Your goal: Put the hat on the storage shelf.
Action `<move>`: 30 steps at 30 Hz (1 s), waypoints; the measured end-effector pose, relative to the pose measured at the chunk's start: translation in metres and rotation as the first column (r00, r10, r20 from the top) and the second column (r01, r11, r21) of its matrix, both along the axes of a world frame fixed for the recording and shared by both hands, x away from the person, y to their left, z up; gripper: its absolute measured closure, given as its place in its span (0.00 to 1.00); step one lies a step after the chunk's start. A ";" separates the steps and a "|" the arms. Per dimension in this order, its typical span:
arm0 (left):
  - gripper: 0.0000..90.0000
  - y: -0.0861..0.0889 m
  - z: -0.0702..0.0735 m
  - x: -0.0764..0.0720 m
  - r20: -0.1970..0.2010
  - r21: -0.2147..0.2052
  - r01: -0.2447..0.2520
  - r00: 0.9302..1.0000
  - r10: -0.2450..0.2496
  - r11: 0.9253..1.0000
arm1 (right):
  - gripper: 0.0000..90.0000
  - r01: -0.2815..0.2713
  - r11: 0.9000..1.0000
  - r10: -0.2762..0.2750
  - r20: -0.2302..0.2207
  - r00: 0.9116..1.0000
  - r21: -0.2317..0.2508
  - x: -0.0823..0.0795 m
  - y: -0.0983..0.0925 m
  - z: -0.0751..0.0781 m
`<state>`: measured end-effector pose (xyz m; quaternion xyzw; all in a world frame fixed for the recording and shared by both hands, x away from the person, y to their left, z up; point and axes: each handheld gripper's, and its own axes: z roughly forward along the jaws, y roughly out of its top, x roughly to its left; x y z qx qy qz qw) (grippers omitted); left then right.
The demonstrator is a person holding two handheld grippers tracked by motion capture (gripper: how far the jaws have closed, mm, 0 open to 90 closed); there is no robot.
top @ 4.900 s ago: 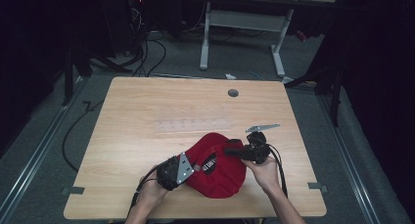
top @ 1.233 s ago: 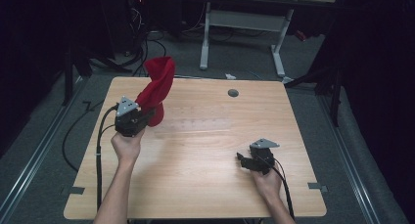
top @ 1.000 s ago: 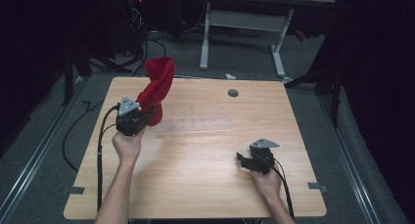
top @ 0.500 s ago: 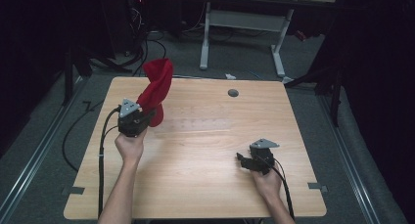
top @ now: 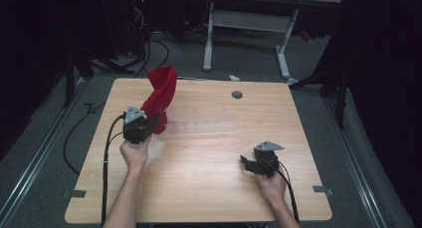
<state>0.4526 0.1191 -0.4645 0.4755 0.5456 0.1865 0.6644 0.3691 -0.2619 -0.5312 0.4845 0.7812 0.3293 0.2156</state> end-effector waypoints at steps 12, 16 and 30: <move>0.92 0.002 -0.010 -0.012 -0.039 0.013 0.017 0.999 -0.017 1.000 | 0.40 0.000 1.000 0.000 0.000 1.000 0.000 0.000 0.000 0.000; 0.89 0.003 -0.010 -0.015 -0.051 0.023 0.020 0.999 -0.018 1.000 | 0.40 0.000 1.000 0.000 0.000 1.000 0.000 0.000 0.000 0.000; 0.49 0.007 -0.008 -0.034 -0.061 0.086 -0.021 0.998 0.026 0.996 | 0.40 -0.001 1.000 0.001 0.000 1.000 0.000 0.000 0.000 0.000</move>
